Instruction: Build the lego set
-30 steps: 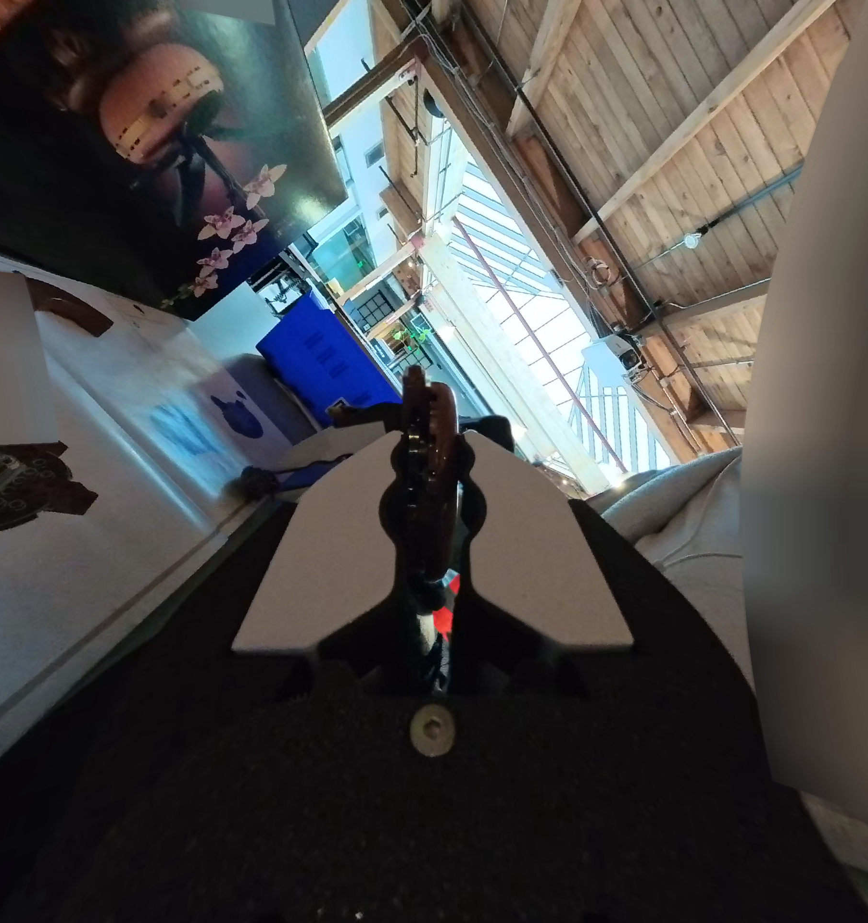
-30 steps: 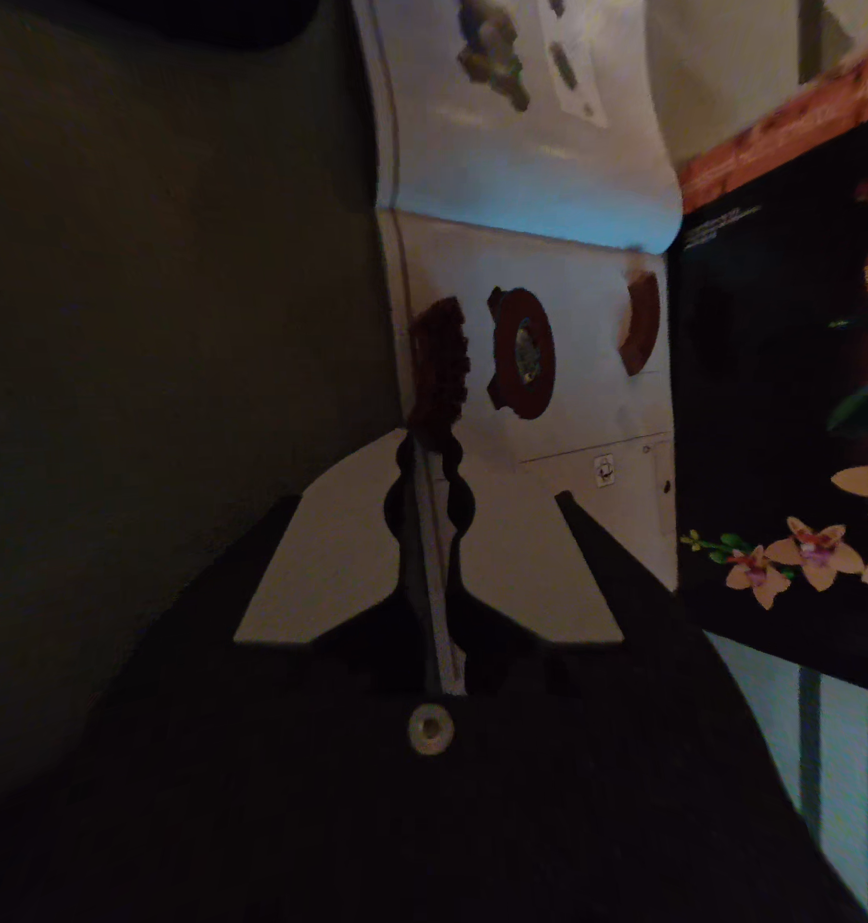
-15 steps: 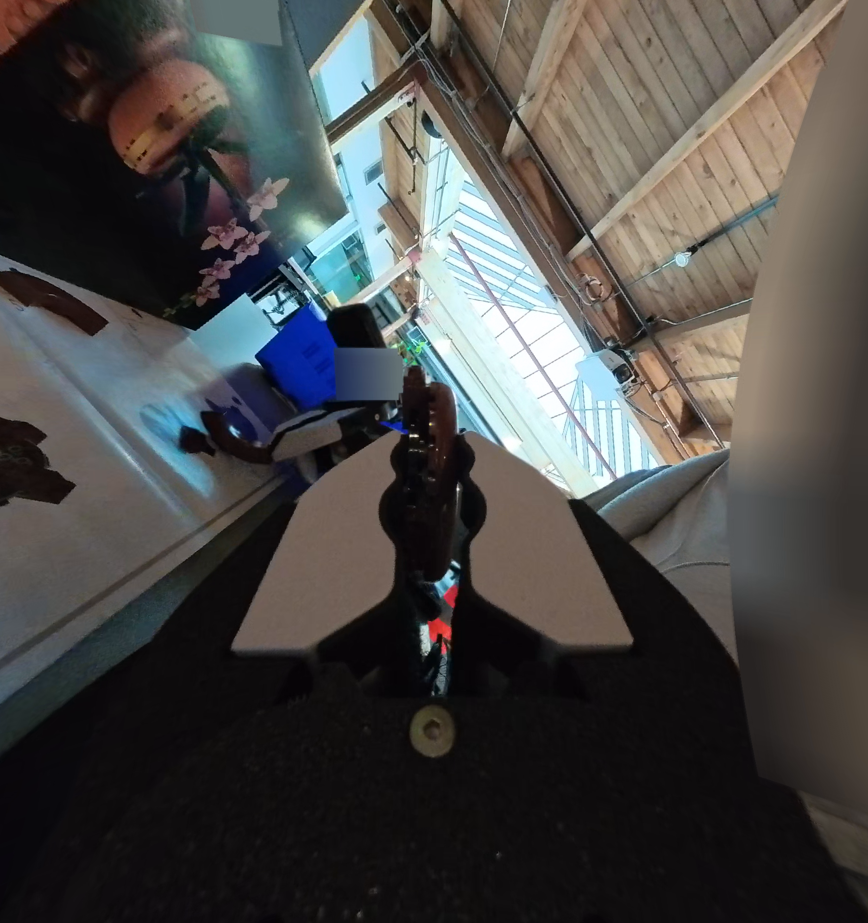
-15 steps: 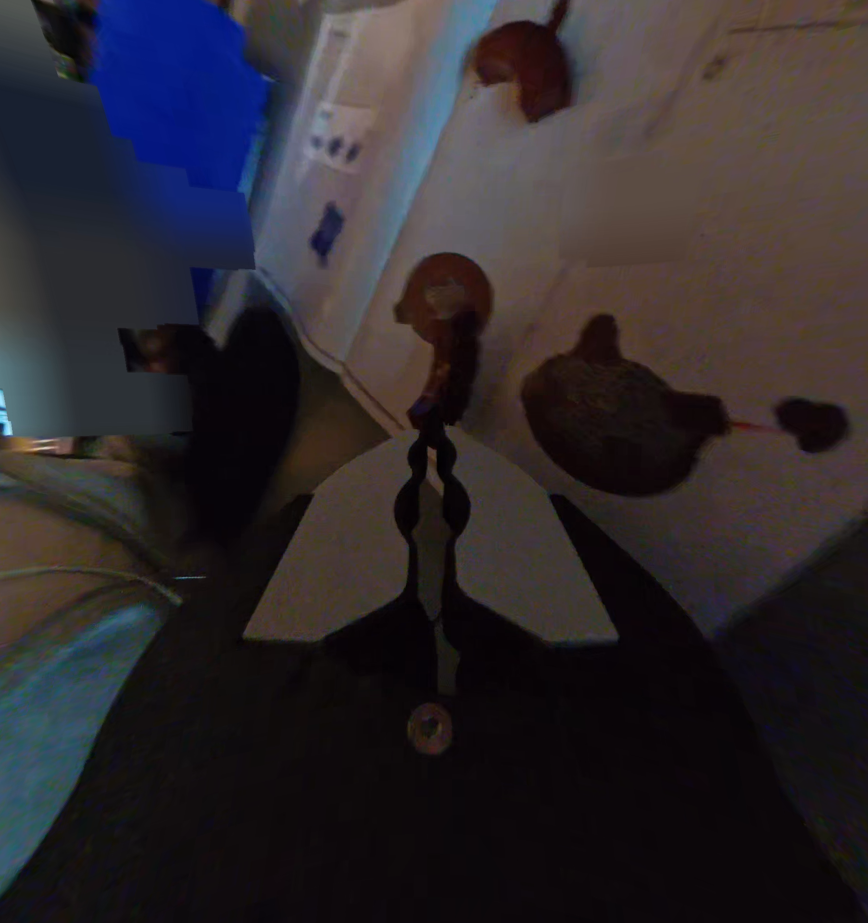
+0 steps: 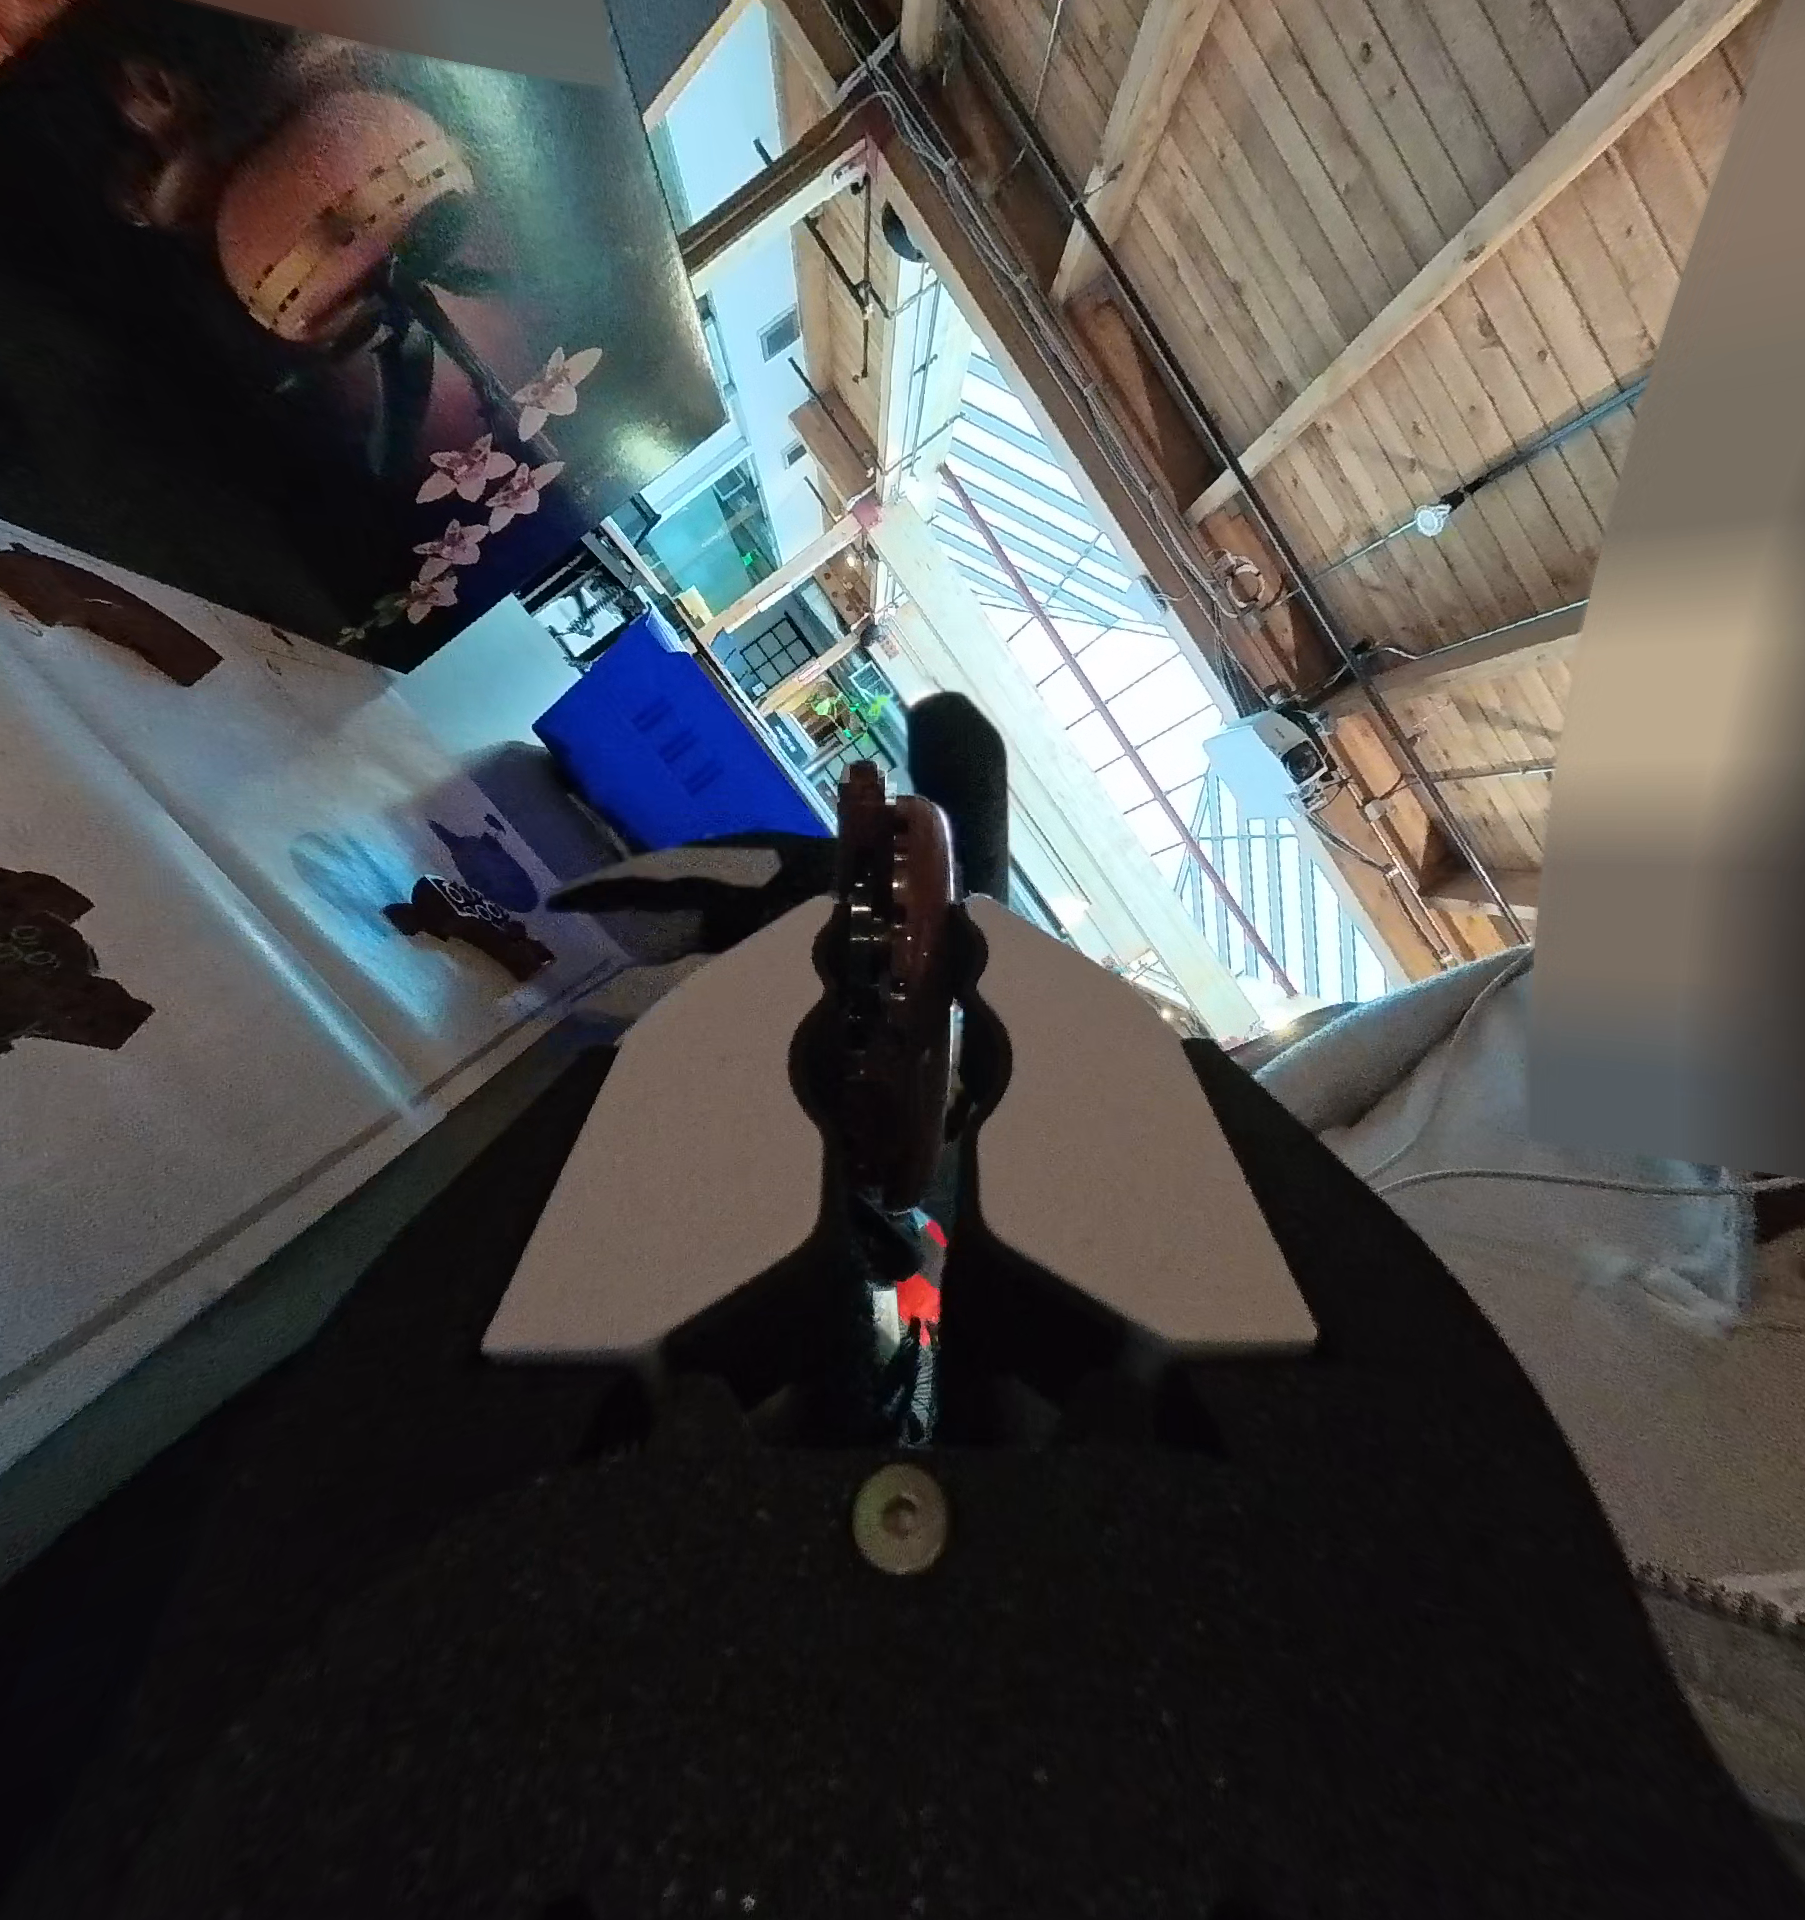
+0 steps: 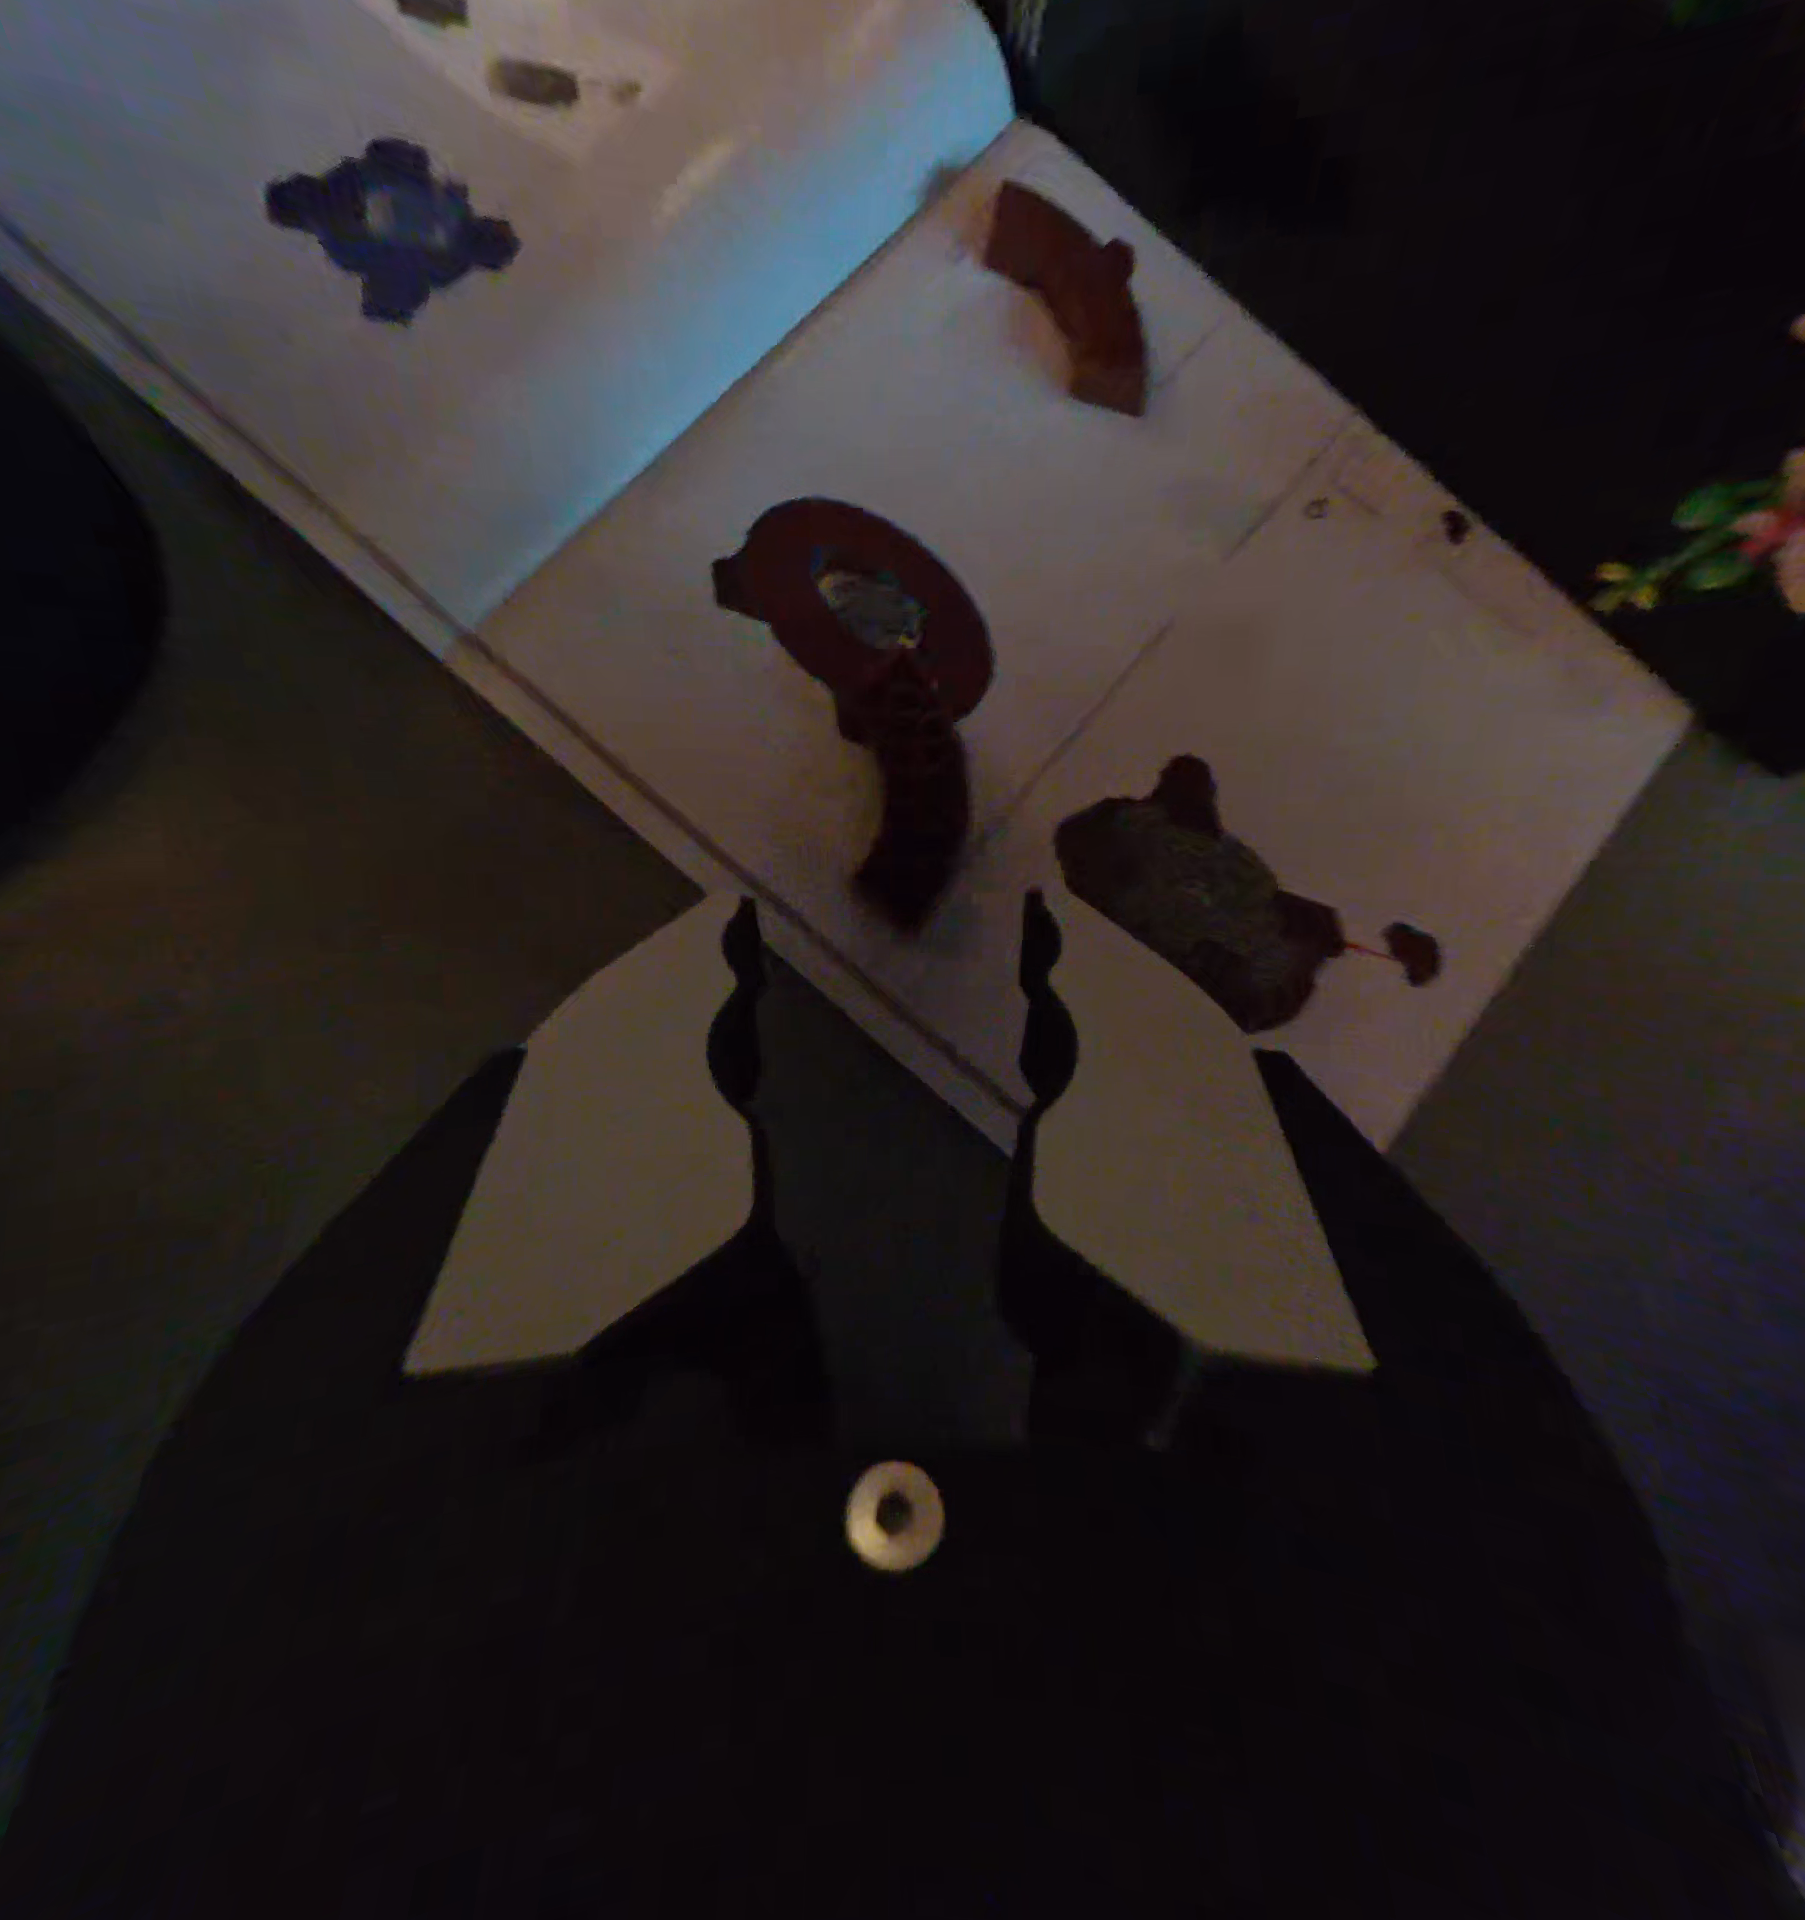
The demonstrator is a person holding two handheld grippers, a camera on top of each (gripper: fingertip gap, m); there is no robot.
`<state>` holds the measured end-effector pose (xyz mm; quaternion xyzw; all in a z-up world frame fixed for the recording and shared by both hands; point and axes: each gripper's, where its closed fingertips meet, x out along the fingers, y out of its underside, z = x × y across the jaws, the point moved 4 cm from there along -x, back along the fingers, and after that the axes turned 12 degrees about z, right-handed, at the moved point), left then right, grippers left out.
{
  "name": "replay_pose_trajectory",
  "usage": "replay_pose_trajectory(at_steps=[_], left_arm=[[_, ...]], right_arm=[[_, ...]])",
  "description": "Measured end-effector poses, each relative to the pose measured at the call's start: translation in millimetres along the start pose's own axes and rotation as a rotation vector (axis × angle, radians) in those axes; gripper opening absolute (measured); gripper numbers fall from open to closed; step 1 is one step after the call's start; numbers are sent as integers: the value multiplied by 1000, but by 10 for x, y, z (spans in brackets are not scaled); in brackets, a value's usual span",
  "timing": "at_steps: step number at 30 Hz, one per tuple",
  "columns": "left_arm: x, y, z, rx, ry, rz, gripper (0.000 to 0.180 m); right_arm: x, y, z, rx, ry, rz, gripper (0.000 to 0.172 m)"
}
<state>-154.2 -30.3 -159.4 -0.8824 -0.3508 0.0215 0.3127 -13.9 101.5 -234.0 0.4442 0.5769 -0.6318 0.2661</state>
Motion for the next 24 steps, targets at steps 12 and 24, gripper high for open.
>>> replay_pose_trajectory(at_steps=[12,24], left_arm=[[44,2,12,40,-75,30,17],[44,-8,-18,98,-112,122,17]], right_arm=[[-356,-330,-4,13,-239,-142,17],[-241,-210,-445,271,-418,101,35]])
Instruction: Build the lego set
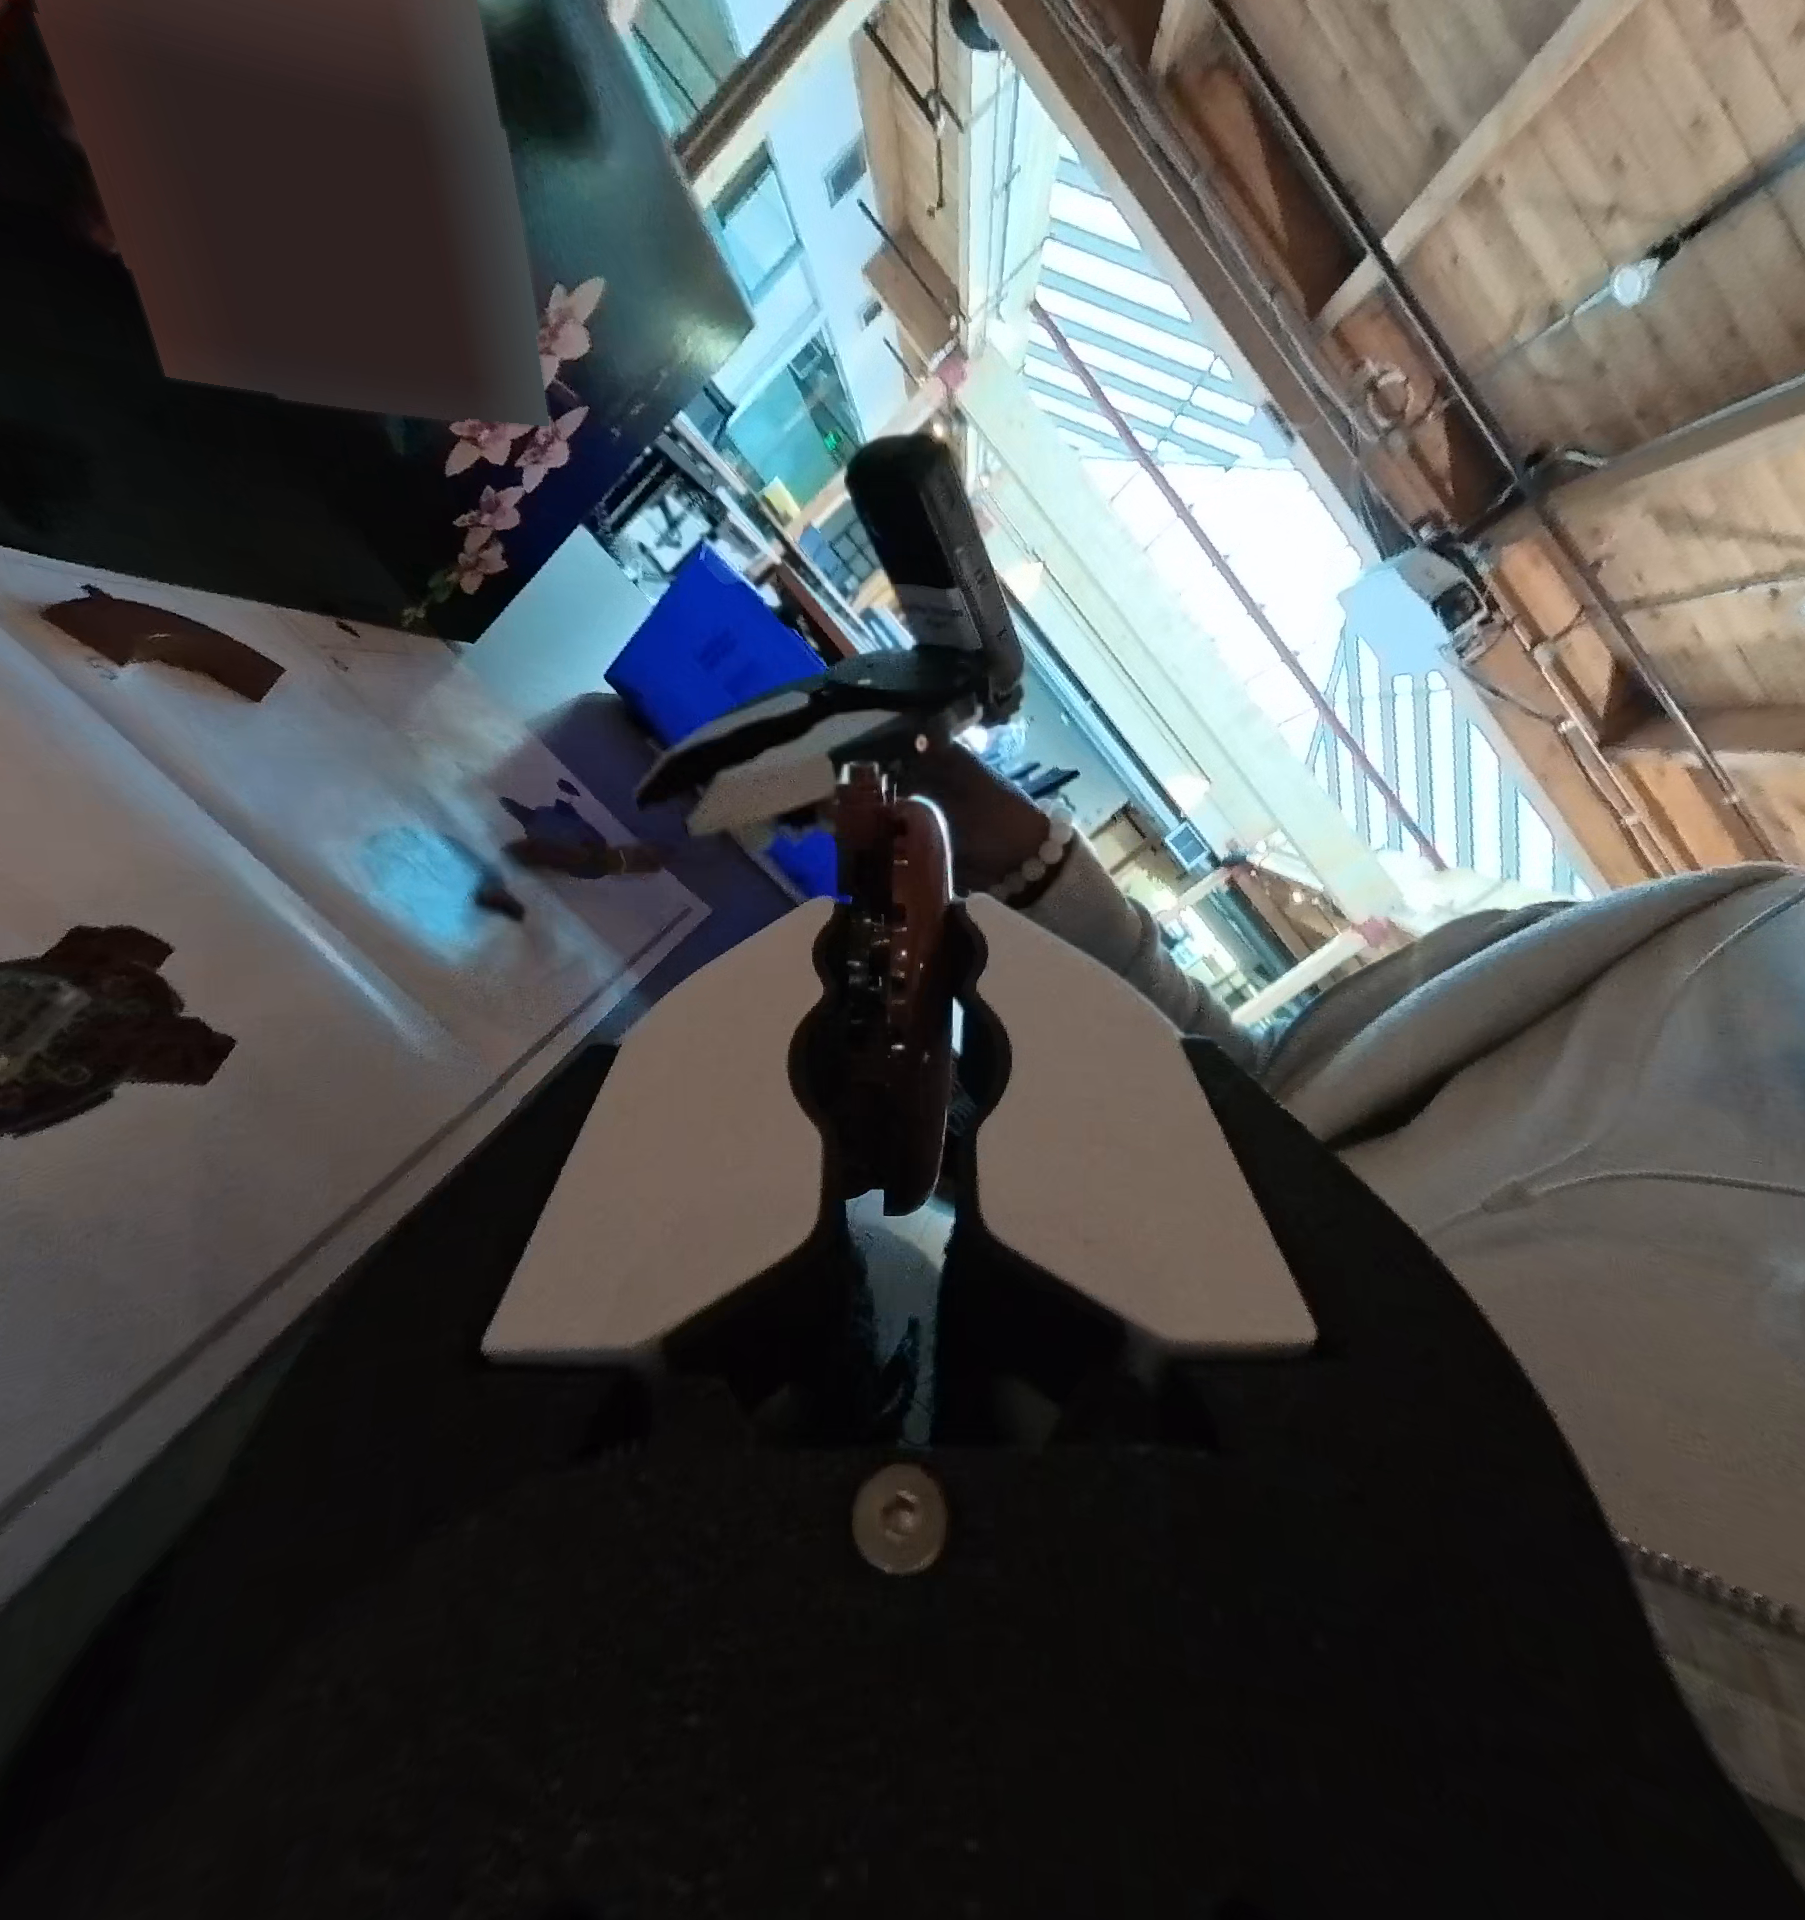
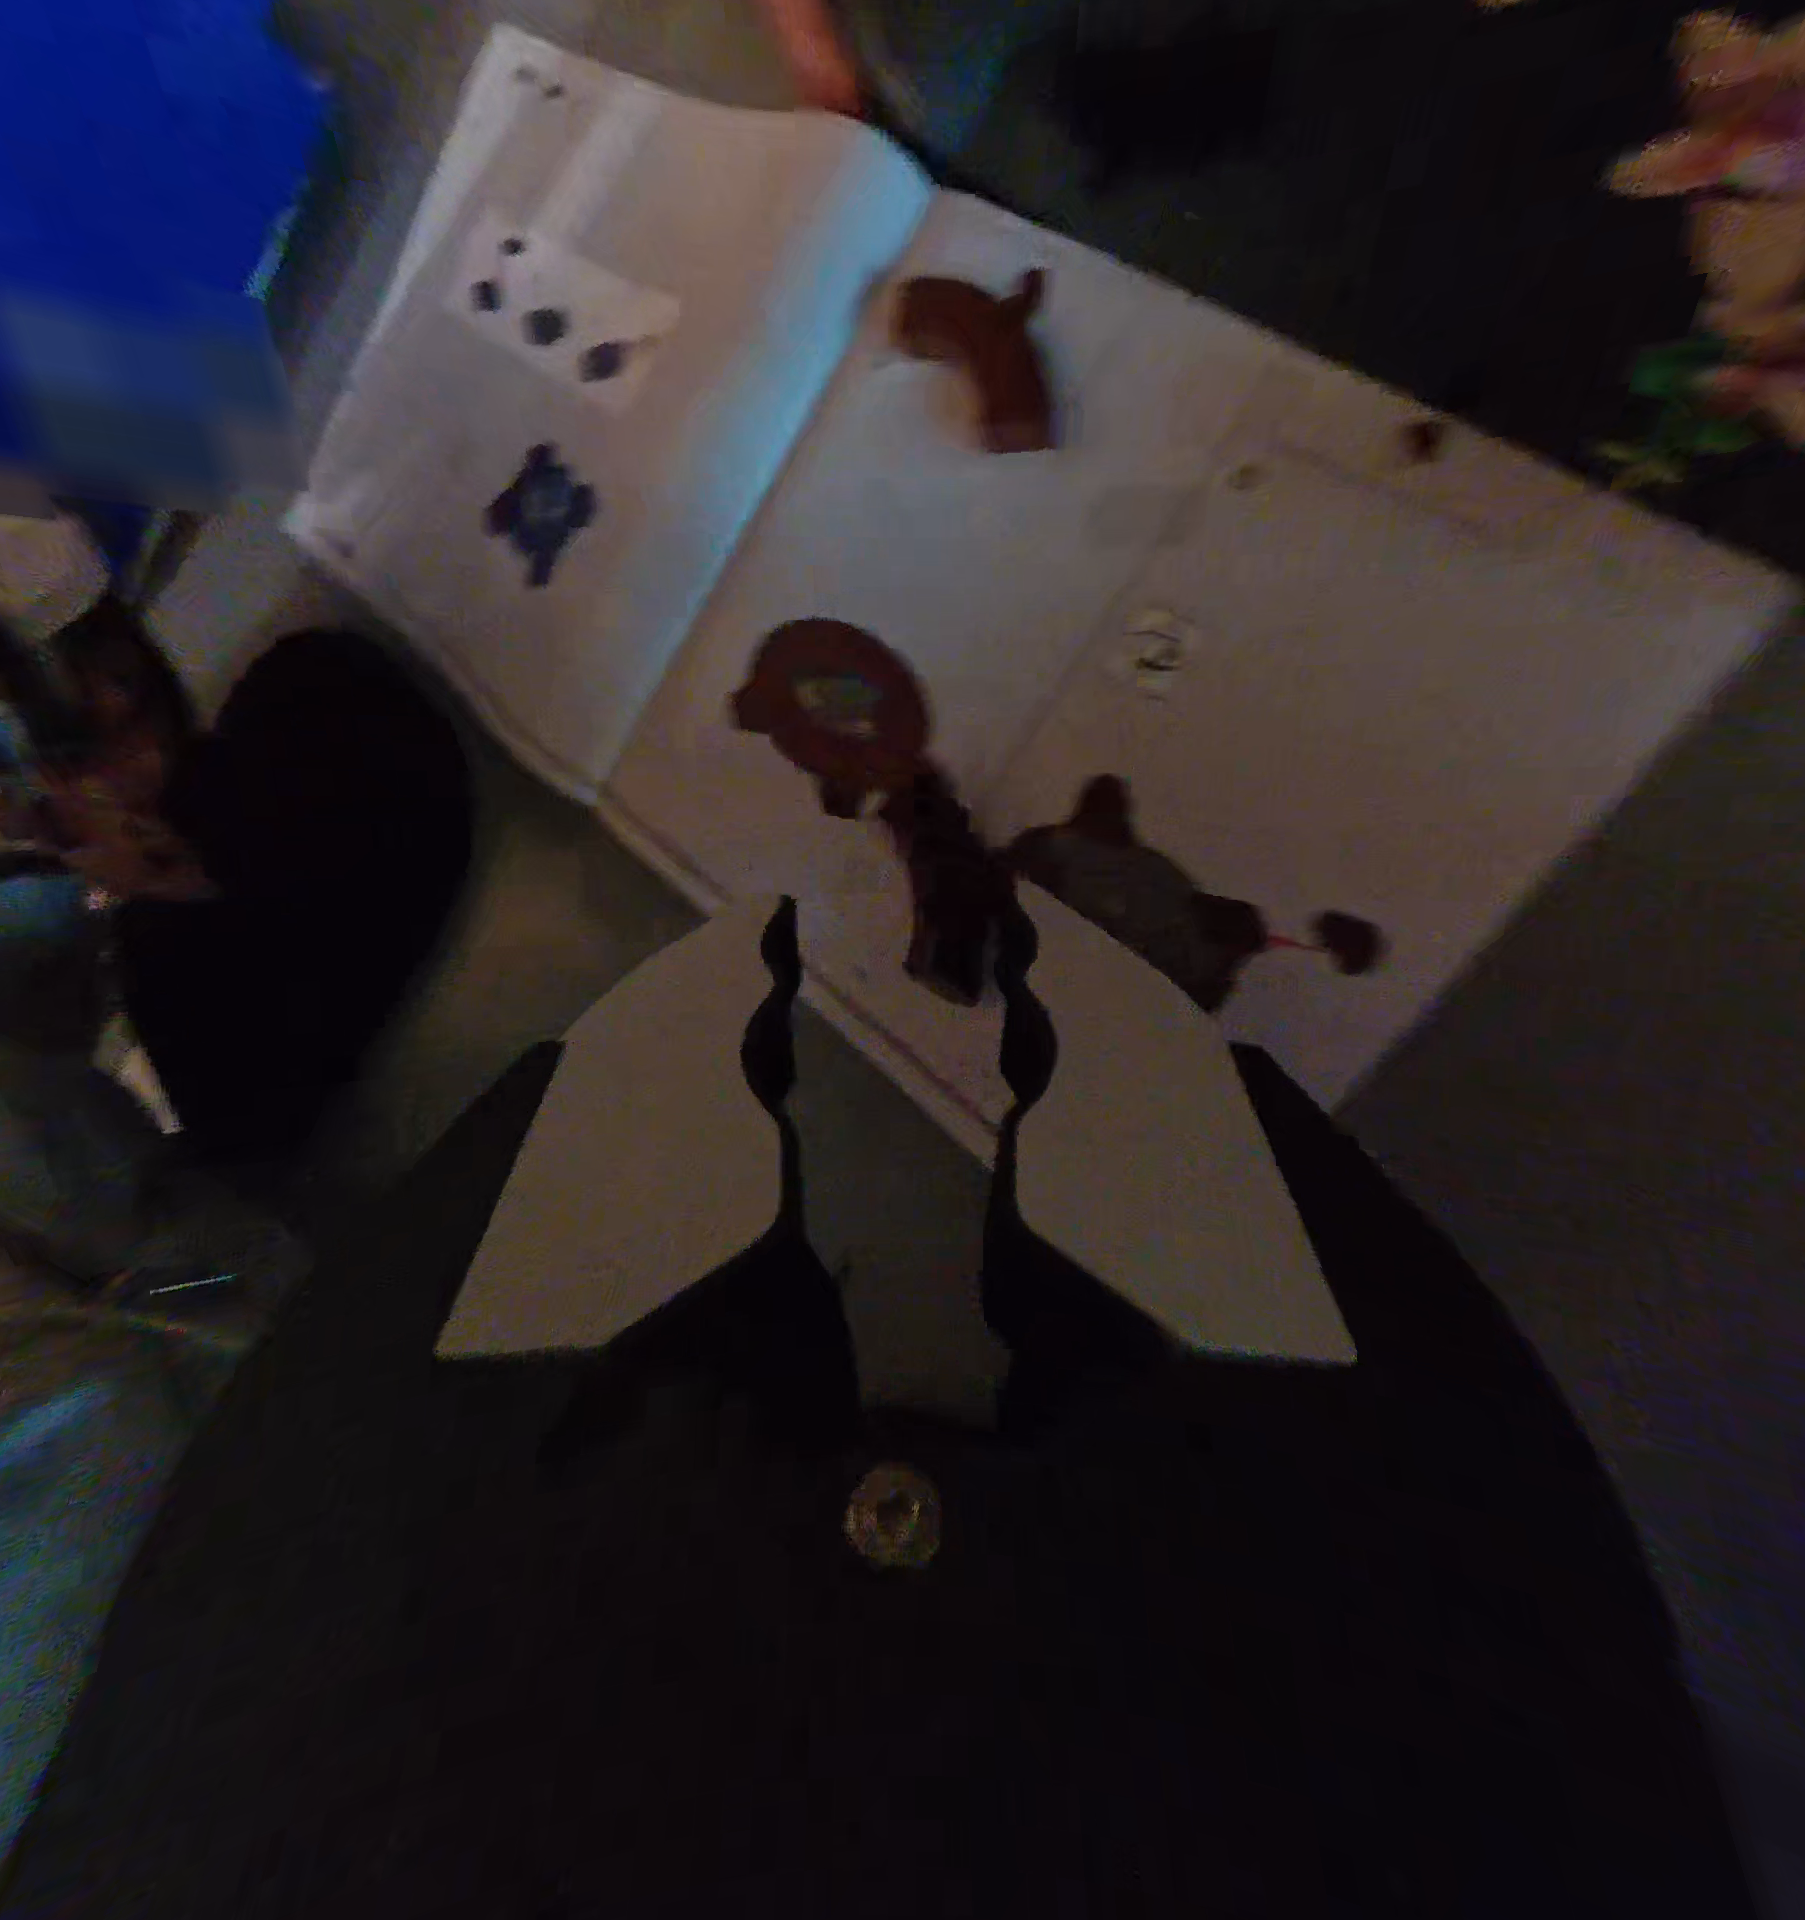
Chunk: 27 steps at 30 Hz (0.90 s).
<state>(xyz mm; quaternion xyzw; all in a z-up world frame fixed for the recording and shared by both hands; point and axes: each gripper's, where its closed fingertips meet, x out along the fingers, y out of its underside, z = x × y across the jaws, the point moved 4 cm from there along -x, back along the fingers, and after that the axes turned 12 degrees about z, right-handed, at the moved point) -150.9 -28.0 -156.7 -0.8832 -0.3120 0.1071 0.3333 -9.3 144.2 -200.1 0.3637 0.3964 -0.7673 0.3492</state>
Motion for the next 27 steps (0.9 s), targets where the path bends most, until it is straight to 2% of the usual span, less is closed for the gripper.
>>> replay_pose_trajectory(at_steps=[2,4,6,8,10,12,14,16,18,20,21,24,27], left_arm=[[-14,36,22,-16,-6,-6,17],[-24,45,28,-27,3,-14,17],[-35,23,23,-23,13,-26,17],[-34,10,42,-34,20,-32,17],[-25,2,54,-40,30,-34,17],[-19,-4,58,-38,30,-36,17],[-16,5,62,-38,26,-30,17],[-12,21,63,-35,21,-22,18],[-7,29,63,-32,22,-16,18],[-7,23,71,-44,31,-18,18],[-11,17,80,-54,36,-22,17],[-20,7,110,-90,39,-25,17],[-15,4,152,-121,19,-23,17]], right_arm=[[-26,51,-189,39,86,39,48],[-131,-32,-274,6,163,-41,44],[-224,-223,-81,-216,207,-187,24],[-170,-389,74,-431,352,-256,24],[33,-529,68,-551,532,-251,41],[268,-666,-45,-591,617,-210,25],[503,-760,-102,-538,473,-142,23],[652,-835,-72,-478,313,-64,38],[727,-913,-109,-466,296,-19,44],[783,-969,-166,-483,314,-16,33],[800,-978,-152,-486,277,-22,15],[771,-885,-65,-486,200,1,13],[686,-630,44,-499,218,46,13]])
